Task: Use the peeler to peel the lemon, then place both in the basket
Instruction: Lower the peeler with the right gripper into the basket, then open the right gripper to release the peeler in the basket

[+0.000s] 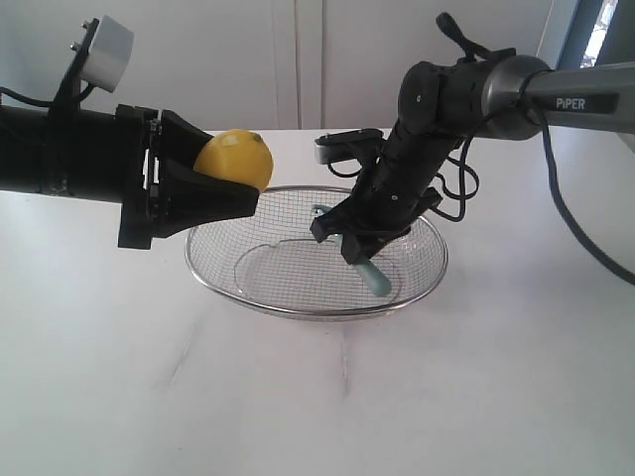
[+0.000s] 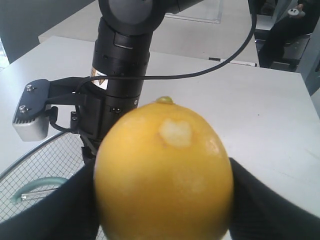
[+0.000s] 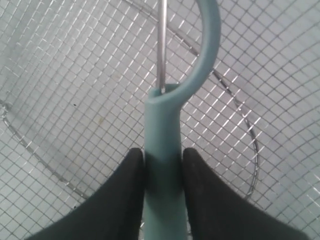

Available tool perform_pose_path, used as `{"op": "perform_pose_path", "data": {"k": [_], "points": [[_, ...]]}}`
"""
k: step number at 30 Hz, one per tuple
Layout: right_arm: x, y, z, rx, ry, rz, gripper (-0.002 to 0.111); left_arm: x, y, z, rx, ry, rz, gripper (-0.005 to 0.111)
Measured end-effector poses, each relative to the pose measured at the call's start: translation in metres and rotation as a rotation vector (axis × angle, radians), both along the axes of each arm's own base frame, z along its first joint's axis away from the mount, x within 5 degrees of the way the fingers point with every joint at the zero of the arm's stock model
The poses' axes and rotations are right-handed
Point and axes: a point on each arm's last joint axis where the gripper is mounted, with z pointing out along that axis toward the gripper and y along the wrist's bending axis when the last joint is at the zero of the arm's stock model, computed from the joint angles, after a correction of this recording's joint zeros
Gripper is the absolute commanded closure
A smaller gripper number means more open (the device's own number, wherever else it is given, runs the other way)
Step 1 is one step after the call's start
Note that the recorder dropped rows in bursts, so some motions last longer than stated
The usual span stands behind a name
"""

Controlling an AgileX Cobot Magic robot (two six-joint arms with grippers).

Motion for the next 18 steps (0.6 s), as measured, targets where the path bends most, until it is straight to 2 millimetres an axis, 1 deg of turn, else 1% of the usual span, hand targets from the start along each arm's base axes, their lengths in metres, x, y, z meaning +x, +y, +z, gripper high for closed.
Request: {"op": "perform_pose_path", "data": {"k": [2,4,18], "points": [[0.0,0.0001,0.0,0.001,0.0,0.0,0.055,0.0,0.0,0.0,0.0,0.0,0.0,0.107],[0.0,0.0001,0.0,0.002,0.003,-0.009,0.051,0.0,0.0,0.0,0.0,0.0,0.0,0.107],[-0.0005,0.0004,0.0,0.008,0.012,-0.019,0.051,0.0,0.0,0.0,0.0,0.0,0.0,0.107]]}}
